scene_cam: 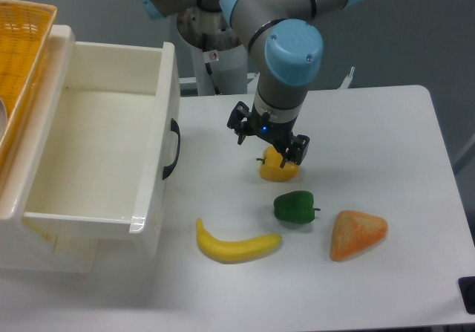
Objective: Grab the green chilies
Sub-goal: 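Move the open gripper from above the yellow pepper toward the green pepper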
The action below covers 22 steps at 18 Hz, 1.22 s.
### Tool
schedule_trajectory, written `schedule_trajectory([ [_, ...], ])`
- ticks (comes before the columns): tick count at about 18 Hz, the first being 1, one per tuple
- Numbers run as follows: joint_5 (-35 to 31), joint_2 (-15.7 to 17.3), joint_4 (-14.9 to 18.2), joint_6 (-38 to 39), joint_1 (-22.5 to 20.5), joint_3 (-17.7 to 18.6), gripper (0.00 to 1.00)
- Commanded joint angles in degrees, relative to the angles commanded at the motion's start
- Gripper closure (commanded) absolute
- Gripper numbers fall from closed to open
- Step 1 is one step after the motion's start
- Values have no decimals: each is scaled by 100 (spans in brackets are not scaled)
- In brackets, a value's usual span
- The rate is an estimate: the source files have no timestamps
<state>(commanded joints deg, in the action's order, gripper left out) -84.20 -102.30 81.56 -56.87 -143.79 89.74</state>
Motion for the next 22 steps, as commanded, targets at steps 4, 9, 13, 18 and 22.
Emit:
schedule_trajectory([
  [4, 17, -9, 0, 9, -9, -9, 0],
  [9, 26, -26, 9, 26, 9, 18, 0],
  [13, 44, -18, 0, 44, -9, 263, 0],
  [18, 53, -53, 0, 263, -26, 290, 0],
  [22, 53, -228, -351, 509, -35, 308, 0],
])
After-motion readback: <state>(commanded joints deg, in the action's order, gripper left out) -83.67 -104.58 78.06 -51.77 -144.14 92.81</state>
